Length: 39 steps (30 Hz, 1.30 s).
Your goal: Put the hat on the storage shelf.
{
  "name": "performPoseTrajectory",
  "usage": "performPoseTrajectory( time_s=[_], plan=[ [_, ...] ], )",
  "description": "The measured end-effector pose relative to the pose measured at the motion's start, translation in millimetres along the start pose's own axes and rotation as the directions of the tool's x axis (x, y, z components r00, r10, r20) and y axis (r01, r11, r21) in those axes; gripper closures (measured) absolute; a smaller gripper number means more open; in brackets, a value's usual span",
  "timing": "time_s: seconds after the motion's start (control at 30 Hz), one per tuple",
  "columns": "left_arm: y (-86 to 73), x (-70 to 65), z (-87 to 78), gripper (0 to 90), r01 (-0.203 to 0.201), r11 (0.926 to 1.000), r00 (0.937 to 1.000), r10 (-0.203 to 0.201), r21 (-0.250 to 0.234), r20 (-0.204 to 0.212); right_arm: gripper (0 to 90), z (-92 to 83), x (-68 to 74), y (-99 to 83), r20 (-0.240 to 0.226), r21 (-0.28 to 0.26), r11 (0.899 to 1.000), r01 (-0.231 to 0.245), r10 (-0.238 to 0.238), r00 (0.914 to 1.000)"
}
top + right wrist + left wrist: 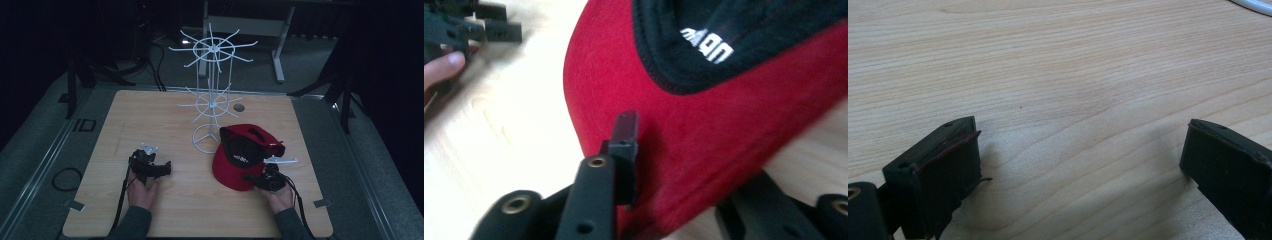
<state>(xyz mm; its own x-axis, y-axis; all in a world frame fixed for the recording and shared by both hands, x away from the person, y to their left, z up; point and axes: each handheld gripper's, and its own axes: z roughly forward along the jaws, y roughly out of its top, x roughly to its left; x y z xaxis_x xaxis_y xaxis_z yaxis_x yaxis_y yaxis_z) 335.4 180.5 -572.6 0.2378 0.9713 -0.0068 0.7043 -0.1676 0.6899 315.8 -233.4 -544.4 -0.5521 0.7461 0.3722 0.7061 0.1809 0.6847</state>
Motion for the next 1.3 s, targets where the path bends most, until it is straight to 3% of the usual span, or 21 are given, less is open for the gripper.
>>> performPoseTrajectory(
  time_s=[0.17,0.27,0.3,0.33,0.37,0.4,0.53,0.67,0.73,0.83,0.9,1.0,1.07,1.13,1.3],
  plan=[
    [0.0,-0.2,0.1,3.1,0.001,1.0000,1.0000,-0.001,-0.002,0.000,84.6,-18.9,-2.8,2.4,0.077,-0.107,0.994,-0.012,0.020,0.9969],
    [0.0,-0.2,0.1,3.1,0.002,1.0000,1.0000,-0.002,-0.002,0.000,86.0,-24.0,-2.7,3.0,0.112,-0.142,0.990,0.002,0.014,0.9936],
    [0.0,-0.2,0.1,3.1,0.002,1.0000,1.0000,-0.002,-0.002,0.000,86.2,-27.1,-0.5,3.3,0.167,-0.160,0.987,0.031,-0.004,0.9859],
    [0.0,-0.2,0.1,3.1,0.002,1.0000,1.0000,-0.002,-0.002,0.000,86.2,-27.1,-0.5,3.3,0.167,-0.160,0.987,0.031,-0.004,0.9859],
    [0.0,-0.2,0.1,3.1,0.002,1.0000,1.0000,-0.002,-0.002,0.000,86.3,-28.4,-0.2,2.9,0.206,-0.180,0.982,0.052,-0.015,0.9785],
    [0.0,-0.2,0.1,3.1,0.002,1.0000,1.0000,-0.002,-0.002,0.000,86.3,-28.4,-0.2,2.9,0.206,-0.180,0.982,0.052,-0.015,0.9785],
    [0.0,0.0,0.0,3.2,-0.001,1.0000,1.0000,0.001,0.000,0.000,86.4,-30.1,2.6,3.8,0.281,-0.198,0.975,0.103,-0.044,0.9587],
    [0.0,0.0,0.0,3.1,-0.001,1.0000,1.0000,0.001,0.000,0.000,86.3,-28.6,4.2,6.7,0.317,-0.201,0.970,0.136,-0.066,0.9460],
    [0.0,-0.1,0.0,3.1,0.000,1.0000,1.0000,0.000,0.000,0.000,86.3,-28.4,4.1,7.5,0.322,-0.202,0.970,0.136,-0.065,0.9446],
    [0.0,-0.1,0.0,3.1,0.000,1.0000,1.0000,0.000,0.000,0.000,86.3,-28.8,1.3,11.5,0.354,-0.207,0.968,0.145,-0.064,0.9330],
    [0.0,0.0,0.0,3.1,-0.001,1.0000,1.0000,0.001,0.000,0.000,86.3,-29.4,0.1,12.5,0.362,-0.209,0.967,0.146,-0.062,0.9301],
    [0.0,0.0,0.0,3.1,-0.001,1.0000,1.0000,0.001,0.000,0.000,86.3,-32.5,-5.1,17.8,0.395,-0.224,0.962,0.155,-0.056,0.9168],
    [0.0,0.0,0.0,3.1,-0.001,1.0000,1.0000,0.001,0.000,0.000,86.3,-33.1,-6.0,19.2,0.401,-0.224,0.962,0.156,-0.055,0.9145],
    [0.0,0.0,0.0,3.1,-0.001,1.0000,1.0000,0.001,0.000,0.000,86.3,-34.5,-8.6,25.6,0.429,-0.222,0.960,0.172,-0.063,0.9012],
    [0.1,-0.1,0.0,3.1,0.000,1.0000,1.0000,0.000,0.000,0.000,86.3,-34.1,-12.5,34.0,0.448,-0.223,0.958,0.180,-0.063,0.8919]
  ],
)
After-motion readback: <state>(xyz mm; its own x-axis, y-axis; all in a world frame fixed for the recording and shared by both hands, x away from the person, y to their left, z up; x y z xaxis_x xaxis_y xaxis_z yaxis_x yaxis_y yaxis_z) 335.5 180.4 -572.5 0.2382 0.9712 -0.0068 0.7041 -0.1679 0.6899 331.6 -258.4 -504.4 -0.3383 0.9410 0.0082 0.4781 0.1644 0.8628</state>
